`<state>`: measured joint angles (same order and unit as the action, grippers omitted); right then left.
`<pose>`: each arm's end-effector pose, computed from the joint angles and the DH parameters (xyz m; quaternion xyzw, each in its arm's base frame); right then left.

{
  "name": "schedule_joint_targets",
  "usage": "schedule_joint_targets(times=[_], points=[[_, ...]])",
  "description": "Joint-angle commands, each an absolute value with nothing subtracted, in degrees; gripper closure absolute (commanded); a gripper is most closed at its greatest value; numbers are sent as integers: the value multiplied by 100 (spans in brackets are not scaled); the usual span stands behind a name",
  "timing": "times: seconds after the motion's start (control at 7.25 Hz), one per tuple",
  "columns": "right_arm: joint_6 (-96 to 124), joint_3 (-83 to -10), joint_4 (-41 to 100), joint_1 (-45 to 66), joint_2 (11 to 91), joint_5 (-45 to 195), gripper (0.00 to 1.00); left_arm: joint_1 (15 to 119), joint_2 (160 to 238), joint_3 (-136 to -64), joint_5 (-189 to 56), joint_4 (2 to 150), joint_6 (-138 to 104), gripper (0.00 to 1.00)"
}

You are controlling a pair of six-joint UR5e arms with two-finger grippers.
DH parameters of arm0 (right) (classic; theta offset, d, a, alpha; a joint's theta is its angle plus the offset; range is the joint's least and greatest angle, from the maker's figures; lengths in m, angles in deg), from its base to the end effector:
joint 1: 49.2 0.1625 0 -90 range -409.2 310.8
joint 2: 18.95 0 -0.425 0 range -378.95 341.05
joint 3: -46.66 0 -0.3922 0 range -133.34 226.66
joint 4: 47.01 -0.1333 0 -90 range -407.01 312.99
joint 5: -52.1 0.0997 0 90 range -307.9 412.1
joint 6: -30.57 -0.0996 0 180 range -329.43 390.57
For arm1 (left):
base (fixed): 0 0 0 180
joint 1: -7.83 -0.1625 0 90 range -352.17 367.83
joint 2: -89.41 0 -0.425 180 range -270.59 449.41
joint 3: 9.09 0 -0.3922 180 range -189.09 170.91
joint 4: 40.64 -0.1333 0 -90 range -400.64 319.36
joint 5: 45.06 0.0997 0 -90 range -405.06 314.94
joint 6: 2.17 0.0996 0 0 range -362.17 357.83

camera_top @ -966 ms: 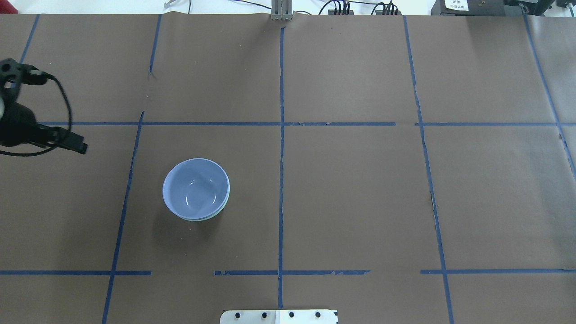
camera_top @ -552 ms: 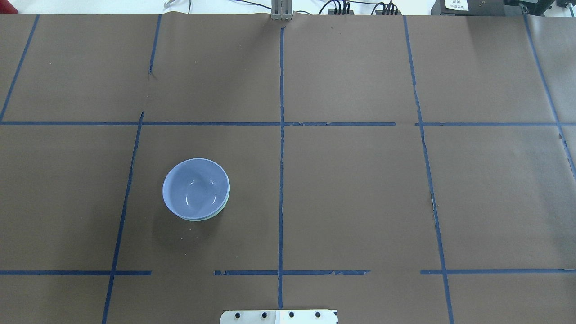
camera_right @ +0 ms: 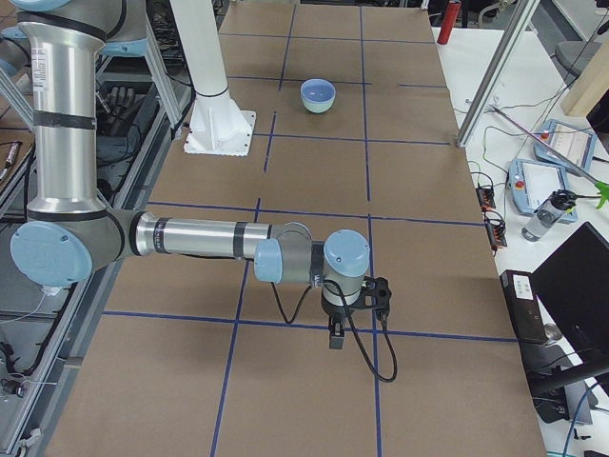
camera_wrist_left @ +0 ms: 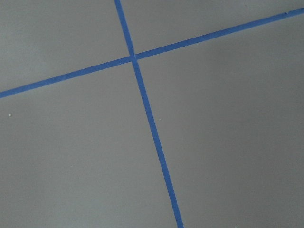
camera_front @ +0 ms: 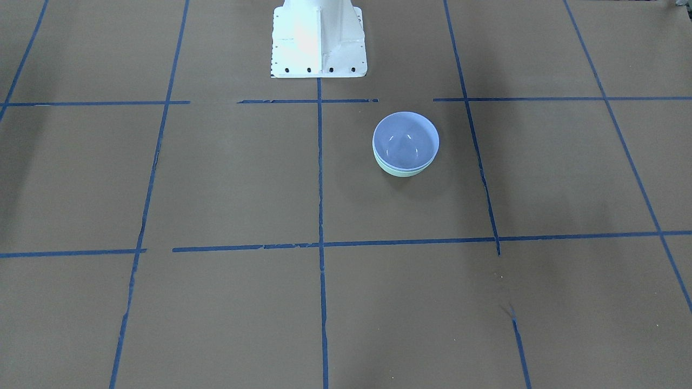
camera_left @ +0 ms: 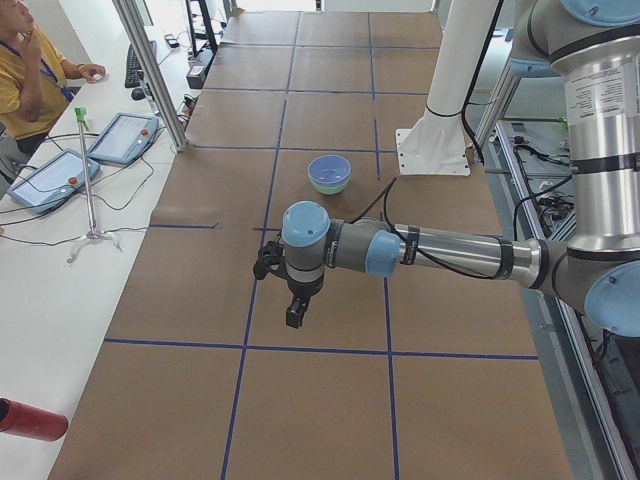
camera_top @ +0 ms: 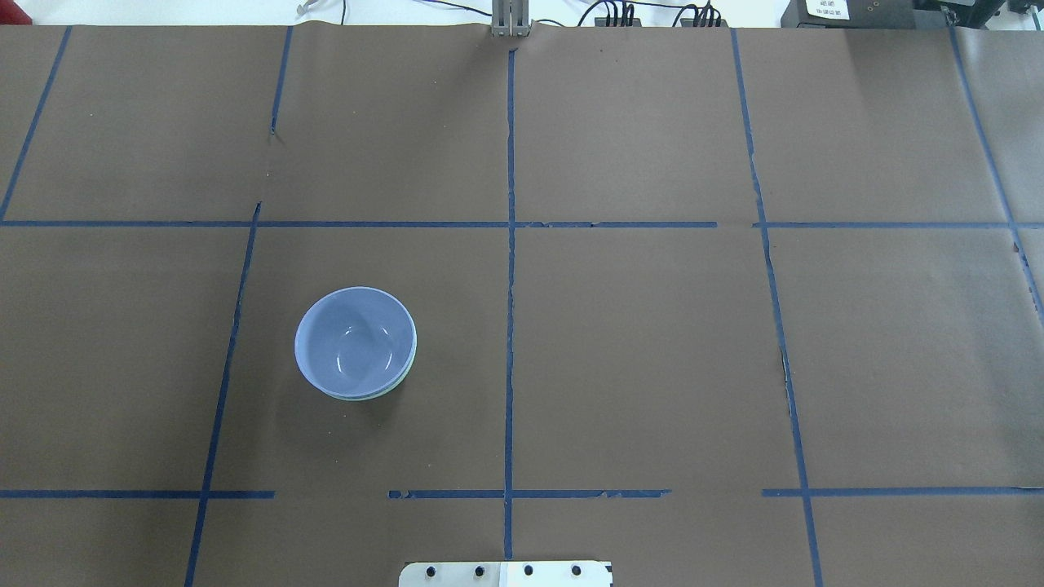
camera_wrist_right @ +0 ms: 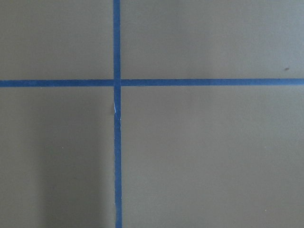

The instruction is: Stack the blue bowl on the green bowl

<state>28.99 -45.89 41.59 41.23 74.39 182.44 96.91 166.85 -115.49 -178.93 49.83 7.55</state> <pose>0.0723 -0.4674 0.6670 0.0015 -0.3448 0.0146 0.9385 -0.0578 -0.4047 0.6152 0.0634 0.3695 0.0999 0.9217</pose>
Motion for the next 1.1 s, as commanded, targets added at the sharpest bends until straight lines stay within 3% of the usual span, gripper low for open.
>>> schedule_joint_targets(times=[0.0,0.97], points=[[2899,-4589,4158,4123,7439,18244,0,9740,16684,-11474,-17892,4989,776,0],[2899,-4589,4167,4123,7439,18253,0,9748,16675,-11403,-17883,5165,776,0]])
